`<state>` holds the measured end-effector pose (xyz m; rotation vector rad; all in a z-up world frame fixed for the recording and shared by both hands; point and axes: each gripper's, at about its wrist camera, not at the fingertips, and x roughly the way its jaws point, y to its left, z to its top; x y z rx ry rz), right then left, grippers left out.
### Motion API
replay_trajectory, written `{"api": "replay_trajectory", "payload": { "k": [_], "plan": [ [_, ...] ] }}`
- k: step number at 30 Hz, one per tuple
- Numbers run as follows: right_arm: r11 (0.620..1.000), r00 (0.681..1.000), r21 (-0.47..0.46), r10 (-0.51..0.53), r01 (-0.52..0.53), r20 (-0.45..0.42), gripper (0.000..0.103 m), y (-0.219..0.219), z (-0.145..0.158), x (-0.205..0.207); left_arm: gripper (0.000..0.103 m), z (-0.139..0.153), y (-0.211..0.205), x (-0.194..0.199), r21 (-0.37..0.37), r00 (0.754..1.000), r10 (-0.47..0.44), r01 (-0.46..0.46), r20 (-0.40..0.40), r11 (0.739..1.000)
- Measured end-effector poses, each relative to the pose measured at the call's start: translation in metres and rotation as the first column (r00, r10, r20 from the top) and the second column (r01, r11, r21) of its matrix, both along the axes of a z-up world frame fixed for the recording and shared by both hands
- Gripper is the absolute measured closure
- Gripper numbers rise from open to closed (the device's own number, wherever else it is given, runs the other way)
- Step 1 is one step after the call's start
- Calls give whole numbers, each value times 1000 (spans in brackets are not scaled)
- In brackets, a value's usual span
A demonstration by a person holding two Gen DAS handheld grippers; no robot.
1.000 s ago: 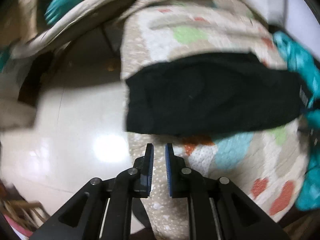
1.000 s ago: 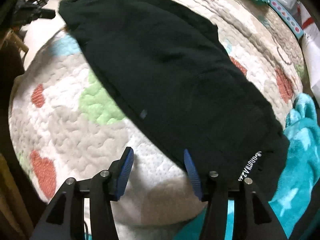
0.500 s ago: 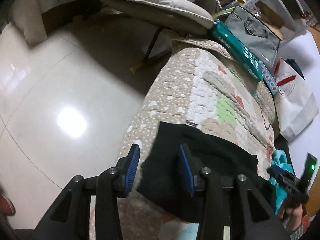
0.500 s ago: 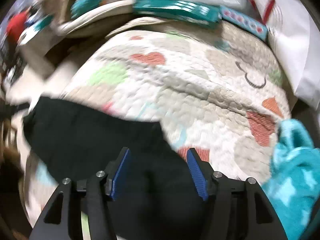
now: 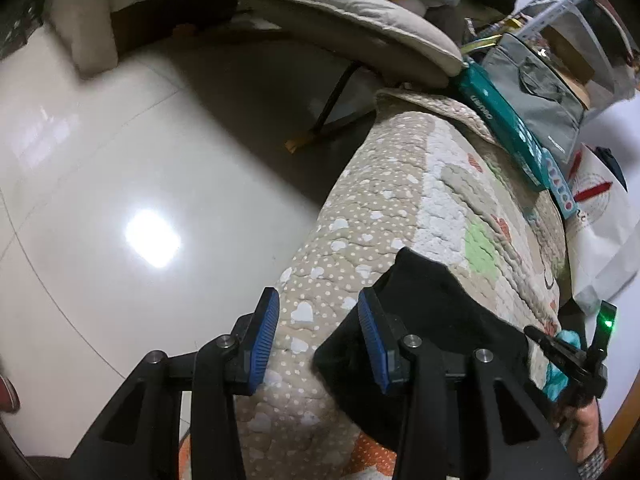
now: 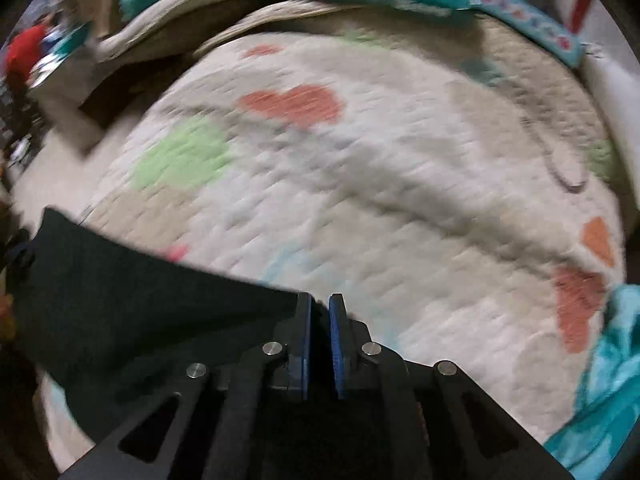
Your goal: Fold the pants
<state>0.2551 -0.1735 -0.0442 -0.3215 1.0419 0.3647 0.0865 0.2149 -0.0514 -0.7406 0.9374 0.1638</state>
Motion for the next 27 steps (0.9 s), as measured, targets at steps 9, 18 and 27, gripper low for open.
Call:
{"api": "replay_trajectory", "payload": {
  "k": [9,18,27],
  "plan": [
    [987,981,-153,-12,42,195,39,33,27,-21,61,-14,12,-15,-128,998,59,-61,-20,990],
    [916,935,225,350,-331,-48,78,169,35,-83,61,-6,21,-33,-116,990,141,-139,6,983],
    [933,918,140,353,-332,-179,64,262,-14,-74,61,-12,38,-42,-135,977,214,-215,-24,967]
  ]
}}
